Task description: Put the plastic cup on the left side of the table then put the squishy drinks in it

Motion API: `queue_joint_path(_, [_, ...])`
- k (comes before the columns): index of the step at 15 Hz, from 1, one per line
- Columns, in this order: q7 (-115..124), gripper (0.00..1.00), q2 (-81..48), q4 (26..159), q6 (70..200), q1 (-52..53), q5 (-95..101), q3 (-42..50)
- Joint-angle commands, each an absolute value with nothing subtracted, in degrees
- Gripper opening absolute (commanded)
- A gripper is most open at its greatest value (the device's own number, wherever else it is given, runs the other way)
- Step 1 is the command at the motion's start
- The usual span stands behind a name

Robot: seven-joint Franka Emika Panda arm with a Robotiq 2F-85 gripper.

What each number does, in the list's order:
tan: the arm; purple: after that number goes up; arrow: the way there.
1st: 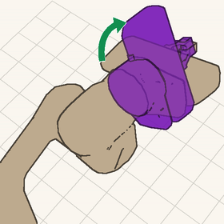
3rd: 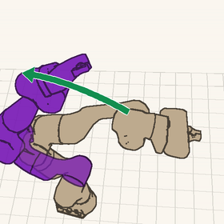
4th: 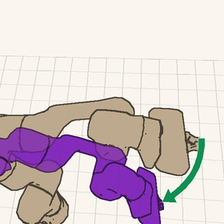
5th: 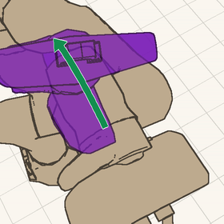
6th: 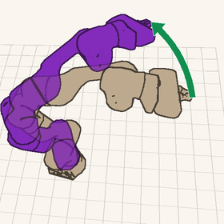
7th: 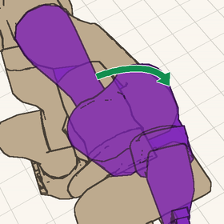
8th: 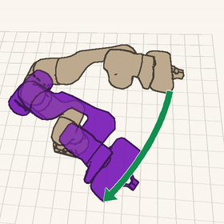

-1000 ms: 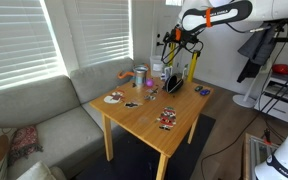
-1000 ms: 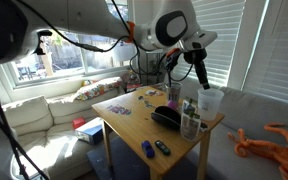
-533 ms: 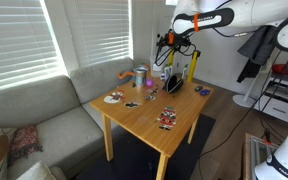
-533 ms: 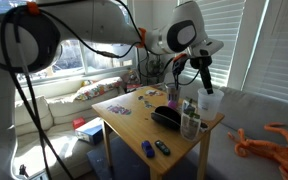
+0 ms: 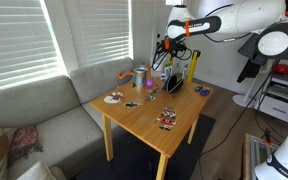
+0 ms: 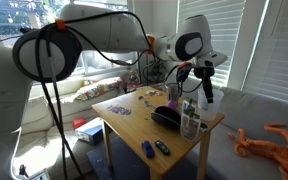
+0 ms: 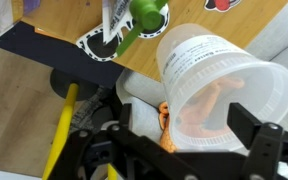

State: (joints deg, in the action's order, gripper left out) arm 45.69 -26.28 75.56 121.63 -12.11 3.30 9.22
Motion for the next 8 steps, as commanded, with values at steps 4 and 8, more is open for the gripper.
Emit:
queue_joint_path(4, [45.2,0.45,-31.2,68.3,117.8,-12.0,-0.9,10.2])
queue_joint_path(8, [46.4,0.16,-30.8,68.0,117.1,-12.7,-1.1,9.4])
